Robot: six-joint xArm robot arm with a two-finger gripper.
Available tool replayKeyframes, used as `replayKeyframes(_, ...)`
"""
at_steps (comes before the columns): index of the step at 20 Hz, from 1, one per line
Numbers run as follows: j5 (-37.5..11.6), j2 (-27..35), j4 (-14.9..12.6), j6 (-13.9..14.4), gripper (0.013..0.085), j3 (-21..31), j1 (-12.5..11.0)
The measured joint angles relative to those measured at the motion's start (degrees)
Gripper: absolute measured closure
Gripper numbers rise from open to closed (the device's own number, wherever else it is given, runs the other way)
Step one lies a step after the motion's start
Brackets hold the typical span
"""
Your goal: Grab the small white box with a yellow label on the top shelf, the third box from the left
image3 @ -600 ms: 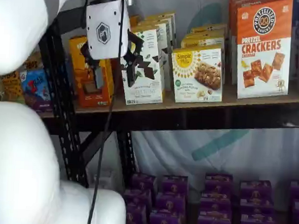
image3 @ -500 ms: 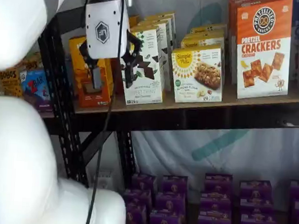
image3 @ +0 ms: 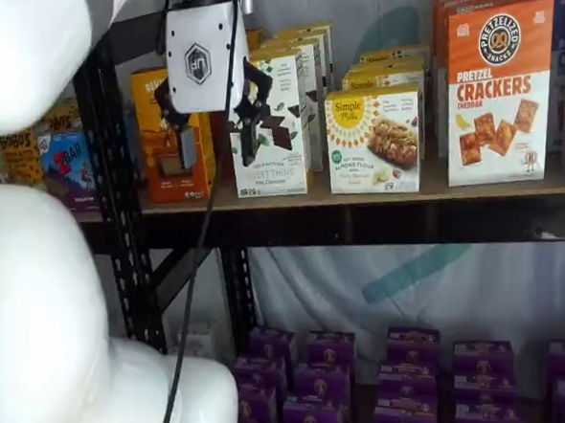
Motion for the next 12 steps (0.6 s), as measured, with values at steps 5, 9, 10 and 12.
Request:
replayKeyframes(5, -3.71, -1.02, -0.96, -1.97, 0.0130, 2.16, -1.56)
replayKeyframes(9, -8.67, -0.03, -5.33, -4.20, 0.0130, 3.36, -2.50)
replayKeyframes(10, -10.08, 0.43, -5.82, -5.12, 0.0130, 3.49, -3.44)
replayKeyframes(12, -13.54, 2.04, -6.35, -7.88, 0.0130, 3.29, -6.38)
